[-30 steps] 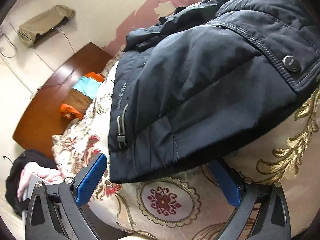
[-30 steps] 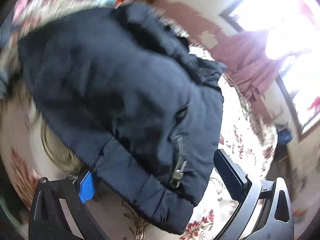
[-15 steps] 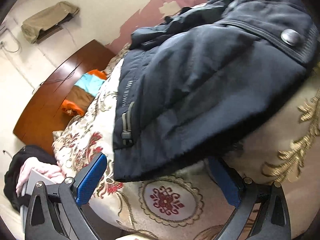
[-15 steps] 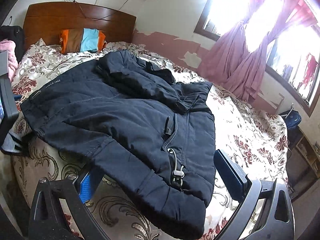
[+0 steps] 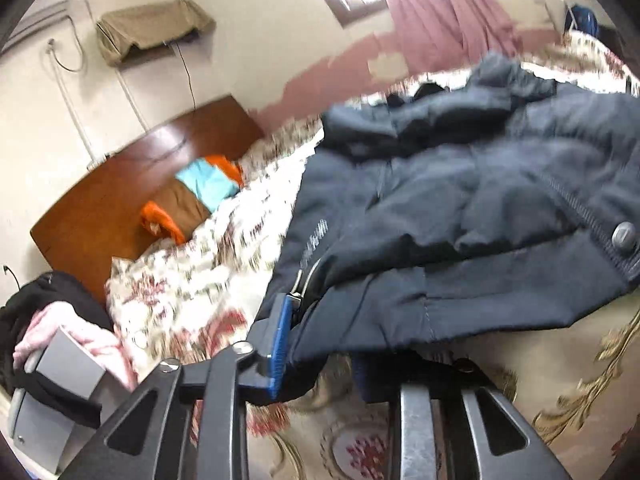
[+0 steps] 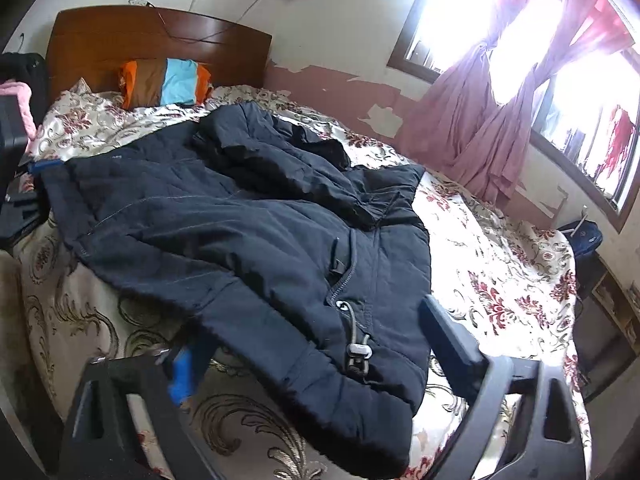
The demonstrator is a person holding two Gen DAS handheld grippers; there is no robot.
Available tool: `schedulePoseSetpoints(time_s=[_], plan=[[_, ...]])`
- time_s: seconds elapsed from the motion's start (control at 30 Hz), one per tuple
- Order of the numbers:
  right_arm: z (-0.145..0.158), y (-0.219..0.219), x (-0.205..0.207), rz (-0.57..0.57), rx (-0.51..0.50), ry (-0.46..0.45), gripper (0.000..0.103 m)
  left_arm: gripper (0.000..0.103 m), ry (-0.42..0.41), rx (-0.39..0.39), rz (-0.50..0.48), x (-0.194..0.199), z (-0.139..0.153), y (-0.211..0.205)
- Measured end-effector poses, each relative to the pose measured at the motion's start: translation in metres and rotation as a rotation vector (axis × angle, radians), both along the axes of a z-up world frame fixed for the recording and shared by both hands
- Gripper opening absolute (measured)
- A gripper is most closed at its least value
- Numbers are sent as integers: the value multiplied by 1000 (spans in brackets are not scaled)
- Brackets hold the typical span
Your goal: Fold large clothes
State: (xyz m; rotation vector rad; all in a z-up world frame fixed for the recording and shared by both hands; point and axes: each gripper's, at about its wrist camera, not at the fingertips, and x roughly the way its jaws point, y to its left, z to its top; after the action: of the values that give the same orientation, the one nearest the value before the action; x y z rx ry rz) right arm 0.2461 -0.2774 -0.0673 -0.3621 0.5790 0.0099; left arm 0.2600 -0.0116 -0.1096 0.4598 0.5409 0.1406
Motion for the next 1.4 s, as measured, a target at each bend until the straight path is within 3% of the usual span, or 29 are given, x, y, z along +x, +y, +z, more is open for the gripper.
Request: schedulePoseSetpoints(time_s=[0.3, 0.5, 0.7, 1.07, 1.23, 1.4], plan=[[4, -5, 11, 11, 130, -11, 35, 14, -67, -40, -57, 13, 37, -6], [8, -16, 20, 9, 285, -39, 18, 9, -69, -120, -72, 28, 54, -3], [6, -17, 14, 18, 349, -83, 10, 7, -98, -208, -79, 24, 64, 4], [23, -18, -13, 47, 390, -199, 8, 6, -204, -201, -109, -11, 88, 6], [51, -21, -31, 80, 431, -197, 8, 6, -221, -231, -132, -31, 111, 13], [69, -18, -58, 108, 443, -197, 8, 6, -259, -212, -150, -62, 127, 15]])
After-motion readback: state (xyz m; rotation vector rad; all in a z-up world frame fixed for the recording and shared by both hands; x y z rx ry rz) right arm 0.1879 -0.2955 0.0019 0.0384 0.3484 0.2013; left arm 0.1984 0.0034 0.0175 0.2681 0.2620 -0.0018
